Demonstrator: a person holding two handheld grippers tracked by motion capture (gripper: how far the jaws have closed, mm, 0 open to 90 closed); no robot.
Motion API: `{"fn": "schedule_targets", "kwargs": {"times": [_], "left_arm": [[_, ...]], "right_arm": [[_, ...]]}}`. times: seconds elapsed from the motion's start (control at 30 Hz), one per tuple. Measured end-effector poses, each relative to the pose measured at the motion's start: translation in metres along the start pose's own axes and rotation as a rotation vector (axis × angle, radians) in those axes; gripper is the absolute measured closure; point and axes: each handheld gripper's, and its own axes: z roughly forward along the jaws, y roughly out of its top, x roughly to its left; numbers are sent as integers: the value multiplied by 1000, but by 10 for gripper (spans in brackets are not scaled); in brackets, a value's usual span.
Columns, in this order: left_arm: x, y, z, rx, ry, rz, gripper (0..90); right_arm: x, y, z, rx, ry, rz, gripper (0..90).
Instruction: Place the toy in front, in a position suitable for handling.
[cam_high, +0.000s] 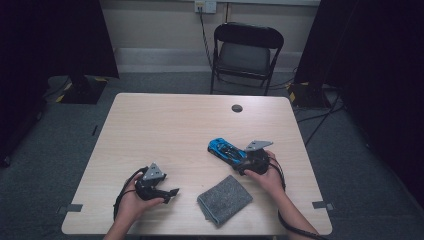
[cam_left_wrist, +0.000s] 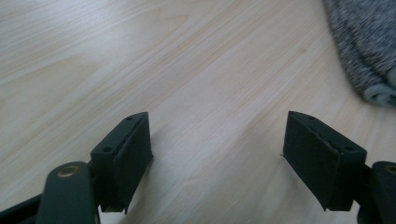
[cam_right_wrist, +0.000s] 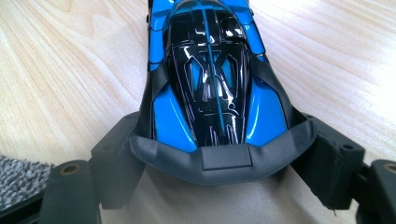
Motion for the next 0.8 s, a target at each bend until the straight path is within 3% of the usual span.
{"fn": "schedule_targets", "kwargs": {"times": [0.07, 0.17, 0.2, 0.27, 0.4, 0.53, 0.6, 0.8], "left_arm": [[-3, 4, 0, -6, -9, 13, 229], [-17, 17, 1, -29, -60, 22, 225], [-27, 23, 5, -33, -92, 21, 225], [-33, 27, 7, -29, -107, 35, 226], [-55, 40, 16, -44, -180, 59, 259], [-70, 50, 25, -49, -224, 83, 285], [-83, 57, 34, -44, -266, 104, 340], [-105, 62, 47, -12, -291, 162, 366]], "right_arm": [[0, 0, 0, 0, 0, 1, 232], [0, 0, 0, 0, 0, 0, 232], [0, 0, 0, 0, 0, 0, 232], [0, 0, 0, 0, 0, 0, 232], [0, 0, 0, 0, 0, 2, 232], [0, 0, 0, 0, 0, -1, 232], [0, 0, 0, 0, 0, 0, 233], [0, 0, 0, -1, -1, 0, 233]]}}
